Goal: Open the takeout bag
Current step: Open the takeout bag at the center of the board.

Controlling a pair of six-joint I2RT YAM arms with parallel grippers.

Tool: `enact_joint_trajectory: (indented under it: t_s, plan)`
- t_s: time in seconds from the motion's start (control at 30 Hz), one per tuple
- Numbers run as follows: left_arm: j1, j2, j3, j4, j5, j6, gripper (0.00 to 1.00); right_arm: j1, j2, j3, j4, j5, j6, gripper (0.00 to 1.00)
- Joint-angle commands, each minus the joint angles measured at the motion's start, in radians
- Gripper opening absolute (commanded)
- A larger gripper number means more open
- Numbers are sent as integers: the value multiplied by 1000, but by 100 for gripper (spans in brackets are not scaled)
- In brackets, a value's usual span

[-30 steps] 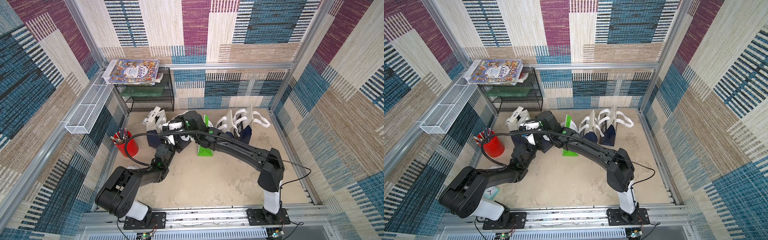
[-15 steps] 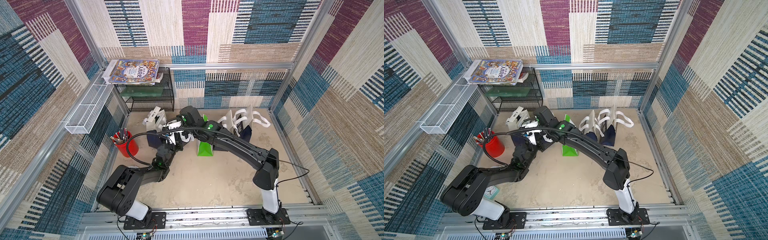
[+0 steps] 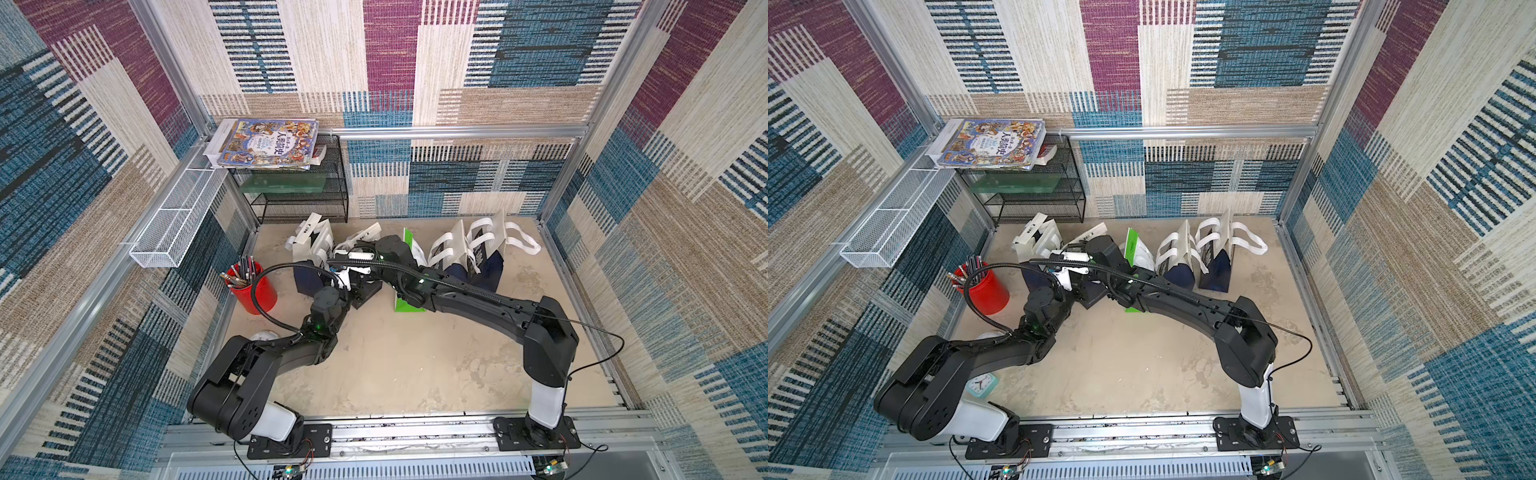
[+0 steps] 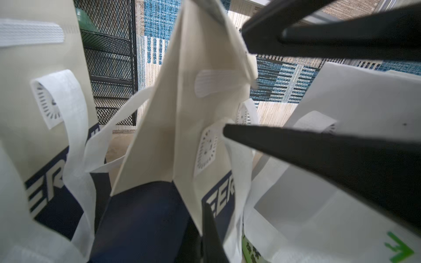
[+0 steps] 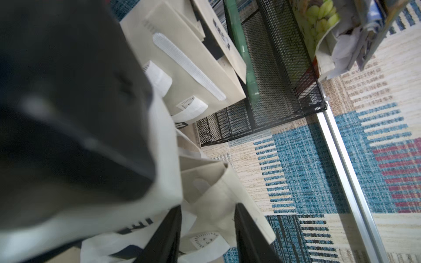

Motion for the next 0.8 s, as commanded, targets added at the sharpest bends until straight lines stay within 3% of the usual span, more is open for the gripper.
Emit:
enact_joint_trajectory:
  t_s: [0.0, 0.43, 0.77]
  plan:
    - [-2, -7, 4, -57, 30, -19, 0, -16, -6, -34, 239, 2, 51, 47]
    - [-11, -8, 13, -77, 27, -6, 0, -44, 56, -33, 405, 39, 64, 51]
    - [-11, -30, 5, -79, 23, 4, 0, -75, 136, -3, 471, 106, 70, 40]
